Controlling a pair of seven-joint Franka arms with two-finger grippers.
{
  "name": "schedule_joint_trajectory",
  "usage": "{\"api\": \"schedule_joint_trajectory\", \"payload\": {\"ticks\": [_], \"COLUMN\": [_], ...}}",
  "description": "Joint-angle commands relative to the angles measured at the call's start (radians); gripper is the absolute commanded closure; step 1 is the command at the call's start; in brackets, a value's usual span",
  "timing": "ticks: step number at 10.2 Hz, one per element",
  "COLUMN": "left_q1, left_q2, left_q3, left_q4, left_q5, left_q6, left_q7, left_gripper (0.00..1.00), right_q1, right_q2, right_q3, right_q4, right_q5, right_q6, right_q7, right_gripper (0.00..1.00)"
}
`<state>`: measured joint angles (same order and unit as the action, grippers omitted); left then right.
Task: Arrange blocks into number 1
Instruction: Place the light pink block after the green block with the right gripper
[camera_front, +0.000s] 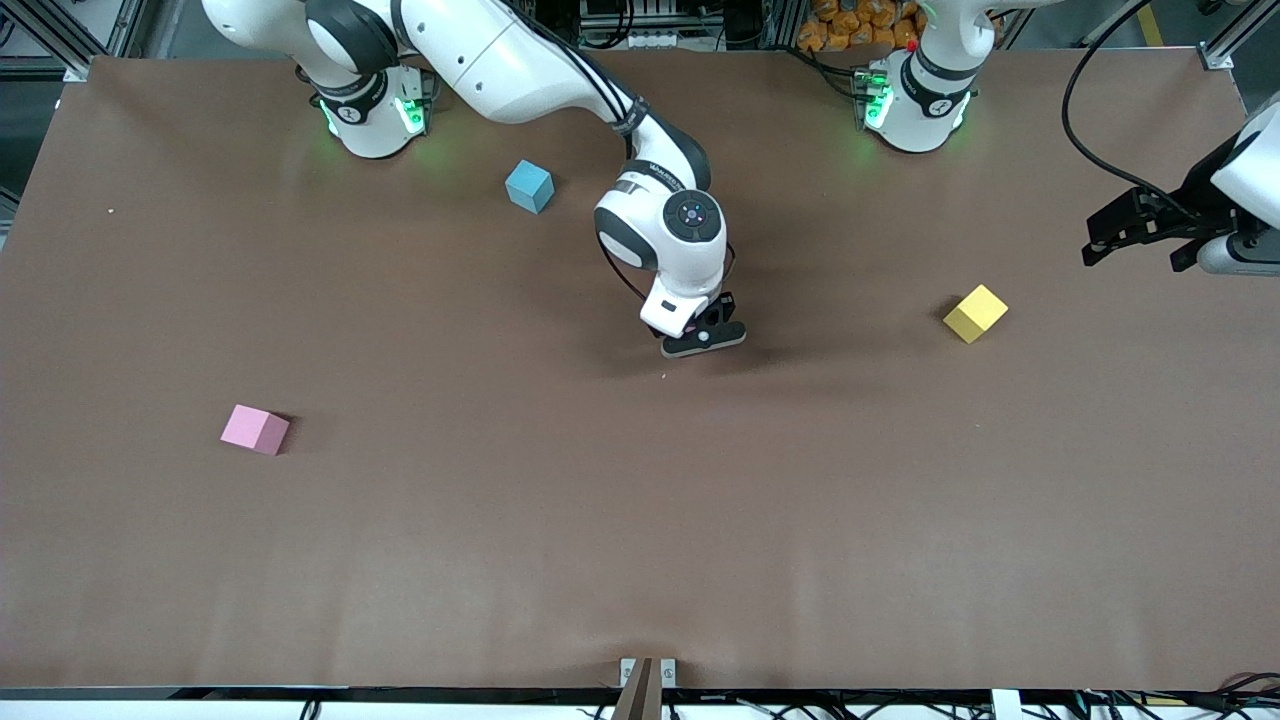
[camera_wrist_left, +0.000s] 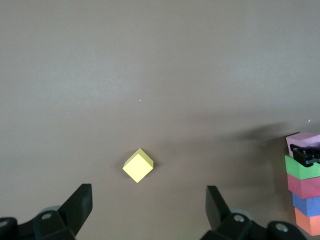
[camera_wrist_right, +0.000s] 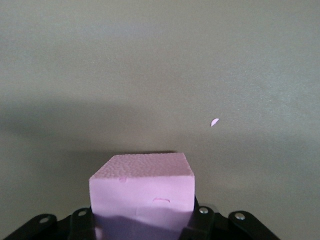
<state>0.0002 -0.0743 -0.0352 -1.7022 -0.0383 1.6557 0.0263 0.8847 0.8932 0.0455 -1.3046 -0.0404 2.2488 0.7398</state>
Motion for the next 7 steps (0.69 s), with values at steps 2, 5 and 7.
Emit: {"api": "schedule_joint_trajectory", "payload": {"ticks": [2,5,7], "left_q1": [0.007,0.006,-0.012], "left_q2": [0.016,0.008,0.010], "left_q3": [-0.002,0.006,0.012], "left_q4": [0.038,0.070,0.076], "left_q5": [-0.008,-0.008,-0.012], "left_q6": [-0.024,-0.025,-0.024], "left_q7": [-0.020,-0.035,-0.043], "left_gripper": [0.00,0.00,0.00], "right_q1": [0.010,0.011,0.010], "right_q2": [-0.036,-0.036,-0.040], "right_q3": [-0.003,-0.003,-0.003], "right_q4": [-0.044,-0.044,-0.042], "right_q5": [-0.013,-0.013,-0.013], "right_q6": [0.005,0.005,0.005], "right_q7": [0.064,0.067,0.067], "right_gripper": [0.73,0.00,0.00]}}
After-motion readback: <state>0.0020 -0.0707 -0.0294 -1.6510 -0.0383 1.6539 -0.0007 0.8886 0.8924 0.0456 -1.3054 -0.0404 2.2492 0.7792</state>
